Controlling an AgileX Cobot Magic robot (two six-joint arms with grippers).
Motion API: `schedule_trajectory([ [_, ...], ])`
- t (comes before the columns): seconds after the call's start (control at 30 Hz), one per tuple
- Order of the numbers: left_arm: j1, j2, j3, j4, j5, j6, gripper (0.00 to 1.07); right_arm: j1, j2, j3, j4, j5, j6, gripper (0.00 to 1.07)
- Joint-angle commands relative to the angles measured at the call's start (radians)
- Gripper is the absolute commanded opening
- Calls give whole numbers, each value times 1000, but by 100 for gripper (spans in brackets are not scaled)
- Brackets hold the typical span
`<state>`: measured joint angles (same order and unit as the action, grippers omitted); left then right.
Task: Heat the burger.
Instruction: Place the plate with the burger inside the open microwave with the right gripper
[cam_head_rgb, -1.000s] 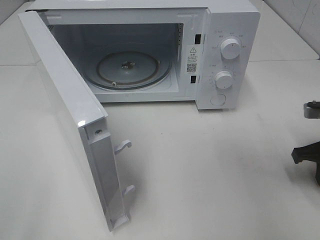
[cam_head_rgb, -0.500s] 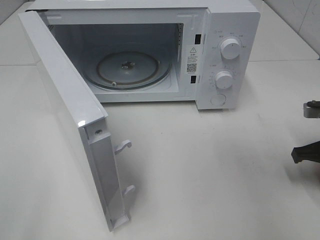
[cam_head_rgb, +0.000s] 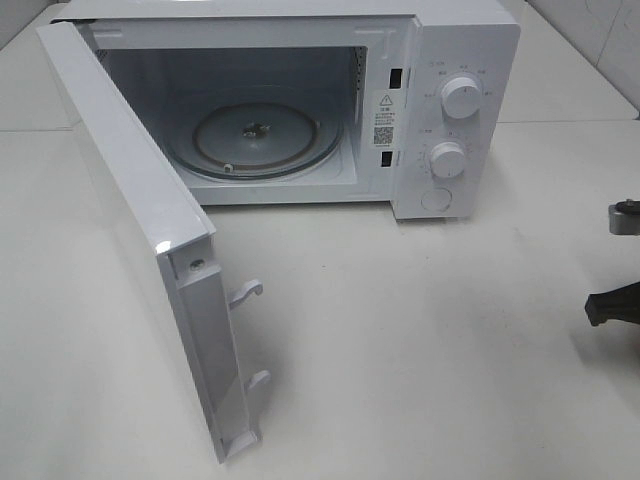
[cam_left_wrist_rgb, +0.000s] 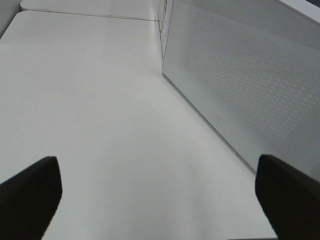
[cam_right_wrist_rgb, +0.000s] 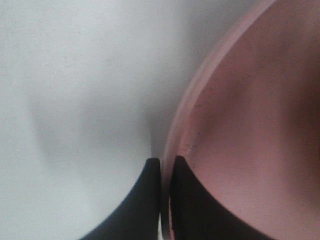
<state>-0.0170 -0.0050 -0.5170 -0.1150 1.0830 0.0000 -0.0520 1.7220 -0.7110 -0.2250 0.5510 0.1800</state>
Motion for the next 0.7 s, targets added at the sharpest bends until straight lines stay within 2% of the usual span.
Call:
schedule_trajectory([
  [0.03, -1, -18, 2, -3, -15, 0, 98, 17, -32, 5, -28, 29, 36, 0],
  [0.7, -1, -18, 2, -3, -15, 0, 98, 187, -37, 5, -277, 114, 277, 0],
])
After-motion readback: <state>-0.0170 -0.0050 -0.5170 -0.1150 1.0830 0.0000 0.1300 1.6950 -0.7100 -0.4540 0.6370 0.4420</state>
